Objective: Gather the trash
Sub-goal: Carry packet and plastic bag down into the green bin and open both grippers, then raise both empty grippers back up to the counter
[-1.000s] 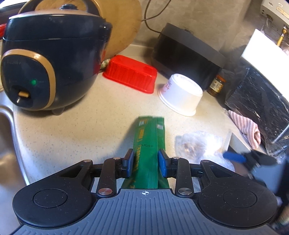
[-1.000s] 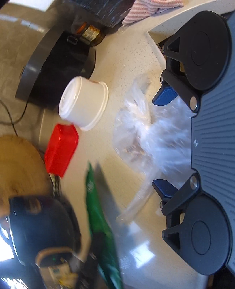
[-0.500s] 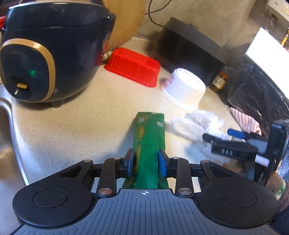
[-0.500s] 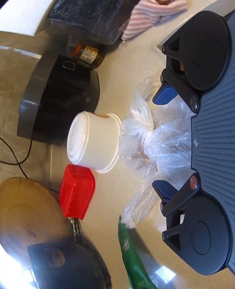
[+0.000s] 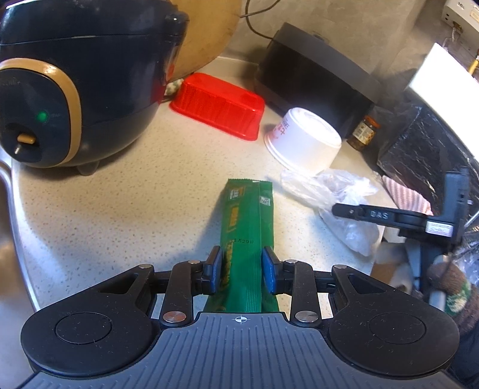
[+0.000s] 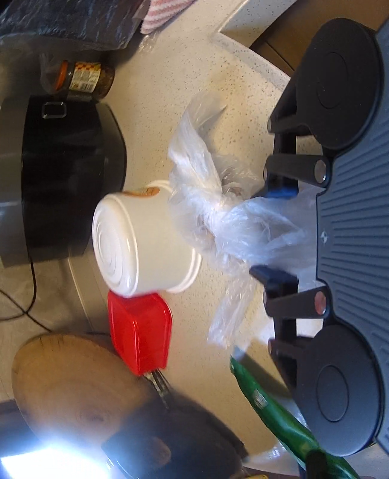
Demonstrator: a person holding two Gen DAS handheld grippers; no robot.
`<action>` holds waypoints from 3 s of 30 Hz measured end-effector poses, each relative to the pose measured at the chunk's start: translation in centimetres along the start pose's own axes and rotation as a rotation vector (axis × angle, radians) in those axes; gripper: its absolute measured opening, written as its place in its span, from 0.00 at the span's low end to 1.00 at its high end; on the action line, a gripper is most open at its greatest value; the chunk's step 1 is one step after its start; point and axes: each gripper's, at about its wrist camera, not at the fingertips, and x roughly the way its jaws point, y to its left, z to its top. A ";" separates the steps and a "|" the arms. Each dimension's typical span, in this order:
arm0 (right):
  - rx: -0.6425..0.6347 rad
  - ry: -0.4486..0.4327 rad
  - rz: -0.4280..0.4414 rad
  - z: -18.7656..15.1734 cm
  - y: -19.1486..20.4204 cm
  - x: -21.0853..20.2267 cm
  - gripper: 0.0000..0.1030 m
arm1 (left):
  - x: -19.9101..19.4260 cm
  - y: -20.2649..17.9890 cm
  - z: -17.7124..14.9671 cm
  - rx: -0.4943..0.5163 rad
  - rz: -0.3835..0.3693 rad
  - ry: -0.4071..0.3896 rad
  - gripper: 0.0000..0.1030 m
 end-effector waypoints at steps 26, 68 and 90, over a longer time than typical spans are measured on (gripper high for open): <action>0.379 -0.094 -0.266 -11.1 -9.4 -15.8 0.27 | 9.5 -21.5 -2.4 0.531 -0.418 0.248 0.32; 0.761 0.241 -0.349 -20.4 -22.8 -3.8 0.56 | 21.3 -25.1 -5.5 0.382 -0.419 0.545 0.31; -0.044 -0.107 -0.003 10.3 -2.3 1.4 0.74 | 5.9 -4.4 6.2 -0.136 0.039 -0.064 0.30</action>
